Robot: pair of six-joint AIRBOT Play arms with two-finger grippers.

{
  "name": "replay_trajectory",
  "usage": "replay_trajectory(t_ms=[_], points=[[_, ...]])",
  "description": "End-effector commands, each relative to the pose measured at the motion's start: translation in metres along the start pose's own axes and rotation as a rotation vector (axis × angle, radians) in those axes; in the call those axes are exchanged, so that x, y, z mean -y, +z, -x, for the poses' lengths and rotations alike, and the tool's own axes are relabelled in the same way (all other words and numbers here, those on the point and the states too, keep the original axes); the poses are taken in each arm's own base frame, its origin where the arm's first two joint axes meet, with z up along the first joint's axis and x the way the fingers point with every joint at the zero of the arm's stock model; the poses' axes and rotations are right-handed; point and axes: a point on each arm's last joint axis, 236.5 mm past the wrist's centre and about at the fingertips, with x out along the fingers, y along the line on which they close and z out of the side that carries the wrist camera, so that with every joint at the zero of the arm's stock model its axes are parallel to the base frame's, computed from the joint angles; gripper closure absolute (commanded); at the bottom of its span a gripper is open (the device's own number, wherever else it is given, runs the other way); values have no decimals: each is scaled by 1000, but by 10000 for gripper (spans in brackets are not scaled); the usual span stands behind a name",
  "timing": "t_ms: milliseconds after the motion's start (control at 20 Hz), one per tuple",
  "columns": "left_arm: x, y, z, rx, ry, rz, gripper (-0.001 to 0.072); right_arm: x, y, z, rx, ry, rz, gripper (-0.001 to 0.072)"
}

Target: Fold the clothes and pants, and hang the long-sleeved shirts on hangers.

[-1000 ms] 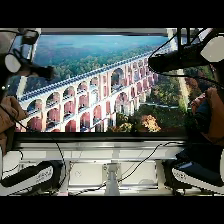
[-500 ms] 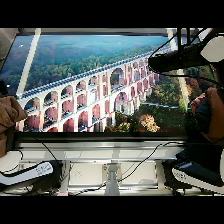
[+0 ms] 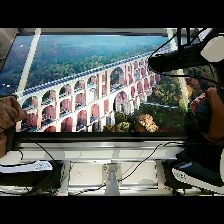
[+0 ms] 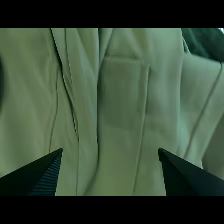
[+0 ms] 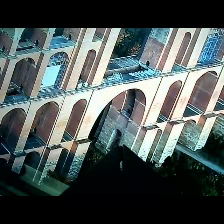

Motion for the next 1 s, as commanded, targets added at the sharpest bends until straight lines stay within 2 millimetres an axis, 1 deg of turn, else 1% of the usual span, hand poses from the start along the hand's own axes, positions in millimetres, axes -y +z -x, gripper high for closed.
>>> replay_trajectory(t_ms=[0, 250, 300, 350, 450, 500, 550, 600, 700, 800, 900, 950], points=[[-7, 18, -25, 73, 23, -21, 9, 0, 0, 0, 0, 0, 0, 681], [-15, 6, -62, 24, 93, -117, 12, 0, 0, 0, 0, 0, 0, 682], [-16, 2, -69, 11, 105, -112, 42, 0, 0, 0, 0, 0, 0, 681], [-18, -1, -74, 1, 116, -96, 137, 0, 0, 0, 0, 0, 0, 681], [-21, -6, -81, -16, 122, -88, 279, 0, 0, 0, 0, 0, 0, 682], [-22, -8, -83, -23, 123, -85, 423, 0, 0, 0, 1, 1, 0, 681], [-25, -10, -84, -29, 125, -82, 639, 0, 0, 0, 0, 1, 0, 682], [-26, -11, -84, -33, 127, -80, 689, 0, 0, 0, 0, 0, 0, 682], [-28, -16, -80, -59, 135, -77, 690, 0, 0, 0, 0, 0, 0, 681], [-32, -16, -68, -65, 144, -68, 691, 0, 0, 0, 1, 1, 0, 682], [-40, -9, -45, -39, 155, -45, 691, -1, 0, 0, 1, 2, 0, 681], [-45, -1, -29, -7, 160, -33, 690, -1, 0, 0, 1, 2, 0, 681]])
